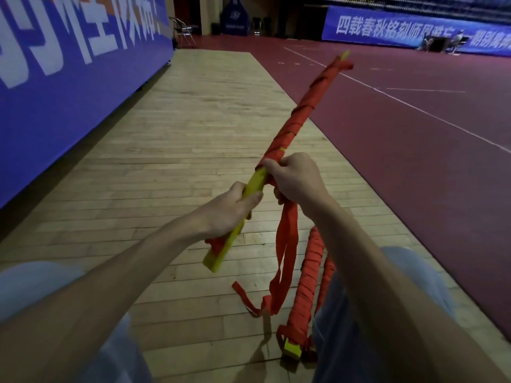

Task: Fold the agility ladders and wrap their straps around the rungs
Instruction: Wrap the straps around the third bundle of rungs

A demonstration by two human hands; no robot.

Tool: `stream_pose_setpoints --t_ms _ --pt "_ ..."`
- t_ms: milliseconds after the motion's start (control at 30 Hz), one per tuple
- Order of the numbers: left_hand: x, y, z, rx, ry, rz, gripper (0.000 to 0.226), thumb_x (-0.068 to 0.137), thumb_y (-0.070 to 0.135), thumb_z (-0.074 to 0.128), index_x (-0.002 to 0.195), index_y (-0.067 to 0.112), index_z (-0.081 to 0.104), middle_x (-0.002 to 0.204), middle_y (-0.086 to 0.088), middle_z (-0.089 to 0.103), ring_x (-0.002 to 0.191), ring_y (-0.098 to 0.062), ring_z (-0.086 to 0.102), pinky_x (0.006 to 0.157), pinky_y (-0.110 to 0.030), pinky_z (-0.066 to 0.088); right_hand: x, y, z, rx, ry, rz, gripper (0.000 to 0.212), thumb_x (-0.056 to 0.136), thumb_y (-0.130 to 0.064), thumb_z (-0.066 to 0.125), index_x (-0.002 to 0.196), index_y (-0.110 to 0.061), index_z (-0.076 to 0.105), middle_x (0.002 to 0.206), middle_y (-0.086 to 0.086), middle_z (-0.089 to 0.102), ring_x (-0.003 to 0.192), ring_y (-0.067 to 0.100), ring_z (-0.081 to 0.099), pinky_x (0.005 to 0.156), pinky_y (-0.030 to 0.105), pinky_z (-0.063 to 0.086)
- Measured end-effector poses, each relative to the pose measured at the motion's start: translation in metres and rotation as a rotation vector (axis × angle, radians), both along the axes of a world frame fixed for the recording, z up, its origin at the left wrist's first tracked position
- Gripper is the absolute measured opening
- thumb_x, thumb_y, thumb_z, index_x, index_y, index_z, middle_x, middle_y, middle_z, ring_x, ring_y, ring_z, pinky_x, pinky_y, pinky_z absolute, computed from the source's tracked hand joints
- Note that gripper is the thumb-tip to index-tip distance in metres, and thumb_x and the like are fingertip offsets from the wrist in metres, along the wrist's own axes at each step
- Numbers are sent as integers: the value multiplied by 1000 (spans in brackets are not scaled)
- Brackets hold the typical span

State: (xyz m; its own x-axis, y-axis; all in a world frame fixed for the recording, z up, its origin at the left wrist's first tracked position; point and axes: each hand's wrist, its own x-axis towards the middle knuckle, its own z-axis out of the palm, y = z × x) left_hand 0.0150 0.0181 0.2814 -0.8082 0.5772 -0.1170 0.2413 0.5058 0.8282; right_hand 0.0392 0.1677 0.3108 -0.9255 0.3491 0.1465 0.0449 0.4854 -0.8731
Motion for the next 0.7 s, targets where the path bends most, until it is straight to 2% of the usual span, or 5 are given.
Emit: stream_pose_setpoints --t_ms 133,300,500,600,700 --pt "6 -2 7 246 -277 -28 42 82 47 66 106 13 58 88 -10 71 74 -21 69 66 -34 57 2 2 2 -356 -6 83 22 96 -13 60 91 6 67 61 7 48 41 10 42 41 23 39" --pt "9 -9 18 457 -543 -115 22 93 22 59 104 2 61 80 -19 69 63 -30 67 59 -36 57 2 -6 7 -374 123 218 24 100 -16 55 86 2 62 59 5 44 42 9 43 41 22 38" --pt "1 1 5 320 -260 123 17 101 22 52 94 8 59 61 -2 45 46 -14 40 46 -25 36 2 -6 6 -169 54 71 31 100 -21 56 91 6 68 59 11 57 40 12 55 42 26 48" --pt "2 8 -1 94 17 217 24 102 33 44 96 14 58 69 -2 49 57 -17 46 58 -33 41 4 -11 6 -222 -62 108 27 99 -20 52 94 1 67 68 9 60 45 15 58 46 28 50" --pt "4 8 0 -12 63 188 36 101 50 33 109 18 49 80 0 50 71 -16 48 70 -37 40 4 -14 4 -261 -75 133 38 98 -35 54 95 1 66 70 8 61 48 14 59 47 28 51"
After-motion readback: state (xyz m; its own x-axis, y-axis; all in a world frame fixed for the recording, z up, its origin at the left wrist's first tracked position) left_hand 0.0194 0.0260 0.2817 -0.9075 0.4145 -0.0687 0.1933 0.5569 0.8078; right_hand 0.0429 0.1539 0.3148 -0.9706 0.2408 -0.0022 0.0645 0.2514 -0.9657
